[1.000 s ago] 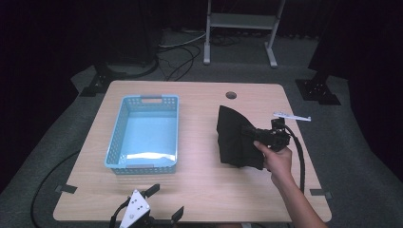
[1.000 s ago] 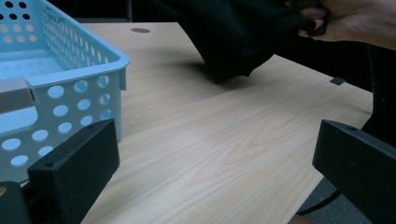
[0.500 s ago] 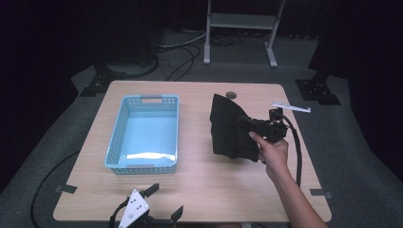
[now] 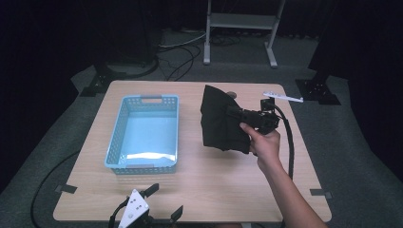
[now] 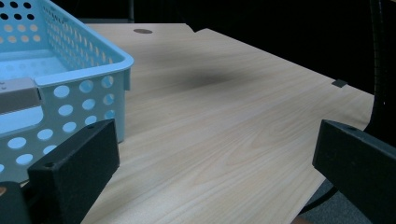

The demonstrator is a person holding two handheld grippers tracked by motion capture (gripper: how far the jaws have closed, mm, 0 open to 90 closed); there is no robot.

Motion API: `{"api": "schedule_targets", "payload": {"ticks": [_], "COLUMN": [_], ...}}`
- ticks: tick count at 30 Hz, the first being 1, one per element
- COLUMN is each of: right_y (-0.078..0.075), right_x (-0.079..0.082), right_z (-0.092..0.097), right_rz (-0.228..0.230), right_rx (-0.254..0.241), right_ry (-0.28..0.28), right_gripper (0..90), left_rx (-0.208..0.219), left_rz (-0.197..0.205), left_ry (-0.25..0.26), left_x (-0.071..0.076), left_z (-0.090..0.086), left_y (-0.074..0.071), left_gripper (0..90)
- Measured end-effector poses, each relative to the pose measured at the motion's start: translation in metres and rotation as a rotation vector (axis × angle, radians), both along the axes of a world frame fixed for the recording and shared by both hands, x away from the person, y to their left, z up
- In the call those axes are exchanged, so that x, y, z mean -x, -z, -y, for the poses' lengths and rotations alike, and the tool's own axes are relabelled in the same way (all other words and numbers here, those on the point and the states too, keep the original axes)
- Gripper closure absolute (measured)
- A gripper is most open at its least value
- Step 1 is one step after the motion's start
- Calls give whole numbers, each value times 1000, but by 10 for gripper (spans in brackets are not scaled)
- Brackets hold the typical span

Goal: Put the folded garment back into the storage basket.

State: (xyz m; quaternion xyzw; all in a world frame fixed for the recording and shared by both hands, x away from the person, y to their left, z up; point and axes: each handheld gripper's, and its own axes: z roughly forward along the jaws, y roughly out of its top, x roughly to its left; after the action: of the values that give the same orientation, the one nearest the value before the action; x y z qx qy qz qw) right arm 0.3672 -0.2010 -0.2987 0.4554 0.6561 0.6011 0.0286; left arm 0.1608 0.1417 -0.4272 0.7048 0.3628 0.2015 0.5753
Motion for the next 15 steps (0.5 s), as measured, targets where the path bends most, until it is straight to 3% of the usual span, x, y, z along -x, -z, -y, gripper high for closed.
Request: {"api": "schedule_targets", "payload": {"ticks": [15], "right_y": [-8], "right_x": [-7], "right_z": [-18], "right_rz": [5], "right_rx": [-28], "right_ry": [8], "right_gripper": [800], "left_rx": [-11], "left_rz": [5], "left_ry": [4], "left_x": [0], "left_z": [0], "left_y": [0], "left_gripper": [0]}}
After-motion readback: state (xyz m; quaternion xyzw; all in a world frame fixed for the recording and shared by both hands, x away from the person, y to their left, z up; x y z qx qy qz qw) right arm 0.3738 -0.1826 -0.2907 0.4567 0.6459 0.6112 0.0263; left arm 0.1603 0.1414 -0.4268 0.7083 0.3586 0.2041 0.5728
